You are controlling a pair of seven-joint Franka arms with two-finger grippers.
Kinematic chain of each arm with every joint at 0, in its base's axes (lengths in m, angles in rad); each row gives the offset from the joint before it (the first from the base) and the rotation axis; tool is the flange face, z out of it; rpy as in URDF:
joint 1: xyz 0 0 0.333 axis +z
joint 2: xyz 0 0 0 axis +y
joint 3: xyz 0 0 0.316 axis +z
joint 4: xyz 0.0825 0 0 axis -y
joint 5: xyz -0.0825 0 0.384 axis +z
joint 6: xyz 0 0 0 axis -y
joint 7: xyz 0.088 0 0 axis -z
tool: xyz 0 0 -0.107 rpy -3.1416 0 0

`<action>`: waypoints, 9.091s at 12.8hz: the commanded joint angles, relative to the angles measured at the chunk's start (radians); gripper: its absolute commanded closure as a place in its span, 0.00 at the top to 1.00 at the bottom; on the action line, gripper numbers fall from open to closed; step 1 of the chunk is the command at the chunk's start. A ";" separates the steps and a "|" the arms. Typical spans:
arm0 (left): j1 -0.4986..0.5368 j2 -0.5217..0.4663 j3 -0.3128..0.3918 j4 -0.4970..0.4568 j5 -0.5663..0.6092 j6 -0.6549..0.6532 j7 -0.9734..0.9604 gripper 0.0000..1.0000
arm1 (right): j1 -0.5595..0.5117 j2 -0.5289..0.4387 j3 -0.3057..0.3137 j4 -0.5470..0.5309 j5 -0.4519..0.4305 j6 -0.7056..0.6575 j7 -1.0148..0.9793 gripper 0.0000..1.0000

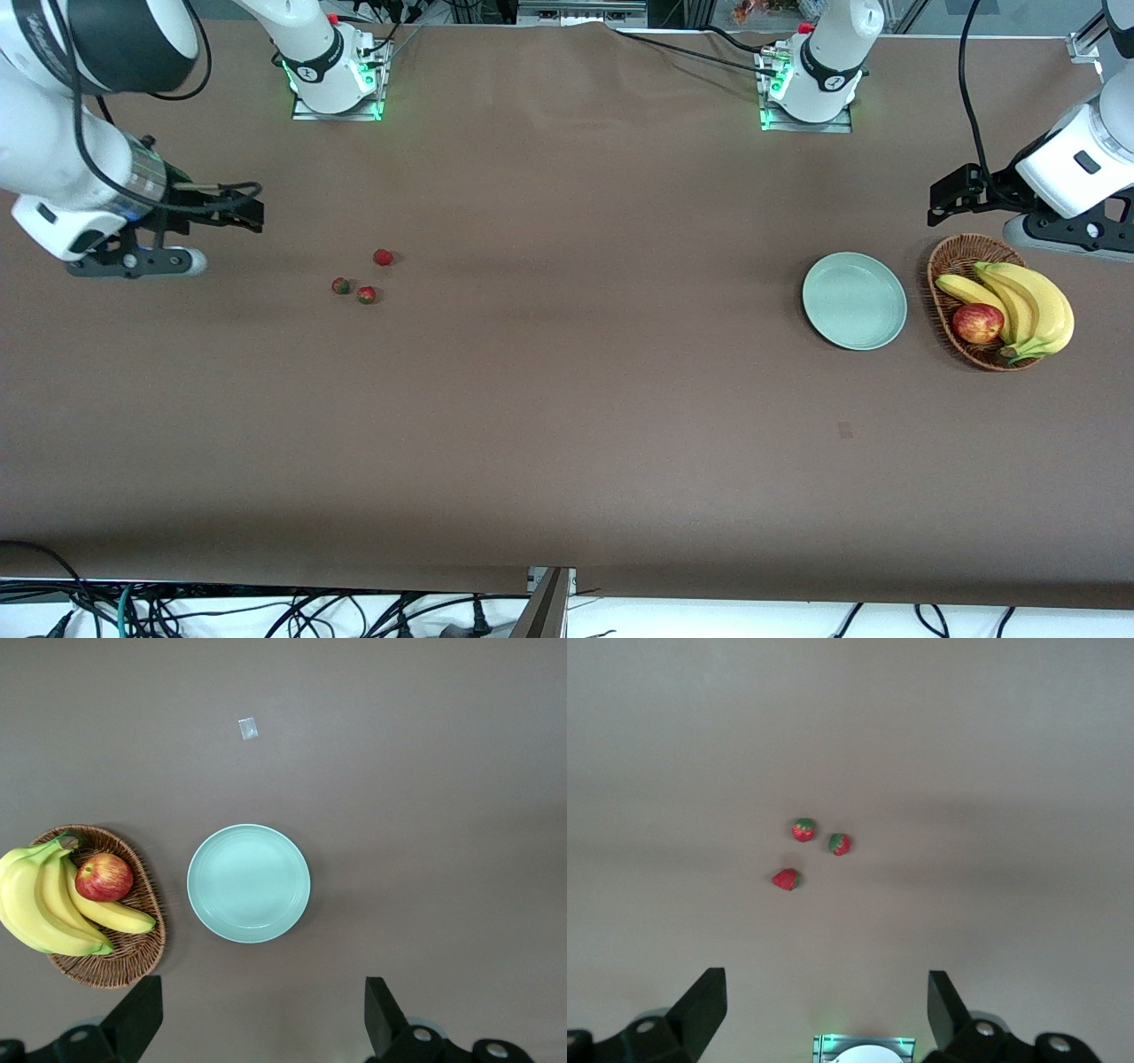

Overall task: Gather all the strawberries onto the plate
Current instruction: 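Reach the right gripper down to the strawberries and grasp one, then lift the strawberry with the right gripper and carry it toward the plate, then set the strawberry on the table with the right gripper while the left gripper reaches, then grasp the strawberry with the left gripper while the right gripper grasps another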

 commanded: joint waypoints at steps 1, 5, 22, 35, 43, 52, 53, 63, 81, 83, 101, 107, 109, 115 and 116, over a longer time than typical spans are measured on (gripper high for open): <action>-0.001 0.001 0.002 0.008 -0.010 0.003 0.011 1.00 | 0.012 0.008 0.000 -0.120 0.037 0.091 -0.014 1.00; -0.003 0.001 0.002 0.008 -0.010 0.003 0.011 1.00 | 0.012 -0.005 0.001 -0.436 0.046 0.445 -0.008 1.00; -0.001 0.001 0.001 0.009 -0.010 0.003 0.011 1.00 | 0.021 0.123 0.162 -0.812 0.174 1.079 0.233 0.99; -0.003 0.001 0.001 0.009 -0.010 0.003 0.013 1.00 | 0.019 0.146 0.132 -0.842 0.172 1.099 0.176 0.62; -0.003 0.001 0.001 0.009 -0.011 0.002 0.011 1.00 | 0.018 0.146 0.133 -0.820 0.172 1.106 0.184 0.21; -0.003 0.001 -0.001 0.009 -0.011 0.002 0.011 1.00 | 0.195 0.346 0.146 -0.253 0.177 0.865 0.549 0.21; -0.003 0.001 -0.001 0.009 -0.011 0.002 0.011 1.00 | 0.254 0.395 0.146 -0.174 0.177 0.866 0.647 0.21; -0.003 0.001 -0.001 0.020 -0.013 0.003 0.011 1.00 | 0.717 0.822 0.130 0.246 0.165 1.454 1.421 0.37; -0.007 0.001 -0.062 -0.395 -0.005 0.387 -0.049 1.00 | 0.605 0.511 -0.173 0.193 0.128 0.496 0.633 0.86; -0.012 0.002 -0.135 -0.524 -0.005 0.554 -0.137 1.00 | 0.601 0.425 -0.265 0.066 0.129 0.472 0.432 0.86; -0.148 0.398 -0.436 -0.653 0.433 1.080 -0.969 1.00 | 0.596 0.262 -0.450 -0.628 0.209 0.944 0.015 0.62; -0.164 0.413 -0.442 -0.653 0.433 1.077 -1.030 0.42 | 0.596 0.267 -0.450 -0.648 0.209 0.987 -0.016 0.34; -0.165 0.417 -0.442 -0.652 0.433 1.075 -1.046 0.25 | 0.598 0.258 -0.450 -0.645 0.211 0.984 -0.014 0.19; -0.132 0.380 -0.445 -0.637 0.426 1.040 -1.035 0.11 | 0.602 0.242 -0.405 -0.563 0.299 0.902 0.003 0.15; -0.100 0.360 -0.450 -0.640 0.423 1.022 -1.025 0.10 | 0.605 0.242 -0.405 -0.517 0.327 0.839 0.022 0.16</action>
